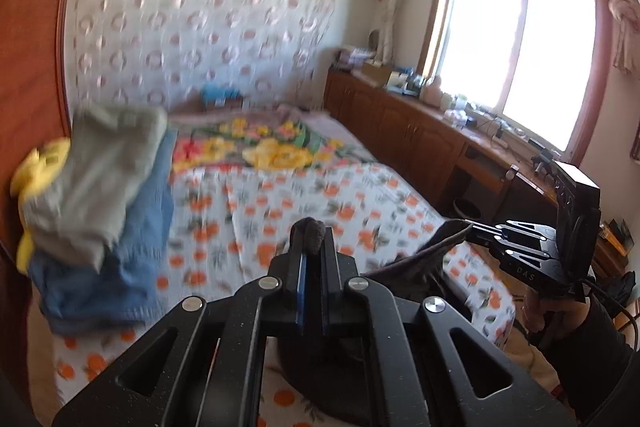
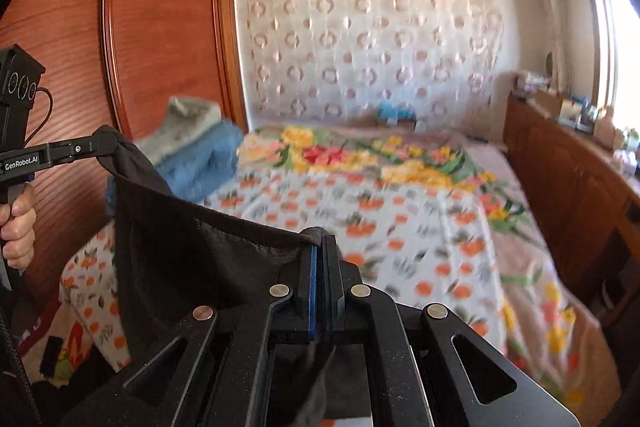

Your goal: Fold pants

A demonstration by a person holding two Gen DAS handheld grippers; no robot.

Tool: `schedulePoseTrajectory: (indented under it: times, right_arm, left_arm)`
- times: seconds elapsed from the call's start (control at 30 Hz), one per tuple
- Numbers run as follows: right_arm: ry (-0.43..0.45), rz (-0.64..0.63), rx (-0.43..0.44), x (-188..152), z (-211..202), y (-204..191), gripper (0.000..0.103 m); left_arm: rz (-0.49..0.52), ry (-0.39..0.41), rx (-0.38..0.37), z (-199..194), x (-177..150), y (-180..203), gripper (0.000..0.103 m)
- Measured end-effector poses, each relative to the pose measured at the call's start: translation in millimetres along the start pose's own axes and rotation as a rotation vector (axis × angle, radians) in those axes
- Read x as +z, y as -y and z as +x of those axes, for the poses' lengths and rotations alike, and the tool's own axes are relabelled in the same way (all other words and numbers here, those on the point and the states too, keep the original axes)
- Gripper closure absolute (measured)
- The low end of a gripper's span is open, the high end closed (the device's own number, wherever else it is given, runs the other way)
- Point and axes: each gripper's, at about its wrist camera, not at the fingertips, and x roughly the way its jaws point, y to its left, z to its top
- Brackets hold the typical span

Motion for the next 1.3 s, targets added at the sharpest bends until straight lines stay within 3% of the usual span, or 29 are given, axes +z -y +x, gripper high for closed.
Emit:
schedulePoseTrajectory:
  times: [0.1, 0.23, 0.43, 0.63, 0.77, 0.83, 0.93, 1.13, 1.3]
  right_arm:
    - [-0.073, 0.0, -0.011, -15.7, 15.4, -10.8, 0.098]
    - [-0.106, -0.003, 0.004, -23.6, 11.6, -16.9, 0.091]
    - [-0.17, -0.008, -0.04, -24.4, 12.8, 0.5, 0.073]
    - [-0.226, 0.014, -0.071, -31.2, 33.1, 15.5, 0.068]
    - [-0.244, 0.019, -0.088, -37.2, 33.1, 19.4, 0.068]
    - [-0.229, 0.036, -0.09, -37.9, 25.8, 24.7, 0.083]
    - [-0.202, 0.05, -0.097, -37.4, 12.9, 30.0, 0.097]
    - [-0.121, 0.111, -0.134, -40.5, -26.9, 42.8, 0.097]
    - [-0.131, 0.148, -0.177, -52.2, -38.0, 54.9, 0.097]
  left_arm:
    - [-0.038, -0.056, 0.015, 17.7, -25.8, -12.5, 0.097]
    - [-0.068, -0.084, 0.031, 28.3, -45.6, -19.6, 0.097]
    - [-0.088, -0.089, 0.028, 30.8, -54.5, -21.5, 0.097]
    - [-0.101, -0.088, 0.022, 28.2, -61.3, -29.1, 0.097]
    - [-0.113, -0.095, 0.022, 29.0, -67.3, -33.8, 0.097]
    - [-0.119, -0.098, 0.024, 29.5, -70.5, -36.1, 0.097]
    - [-0.127, -0.103, 0.024, 30.2, -73.9, -37.5, 0.097]
    - [-0.14, -0.095, 0.021, 28.4, -76.4, -38.7, 0.097]
    - [-0.143, -0.092, 0.022, 27.6, -75.6, -38.6, 0.097]
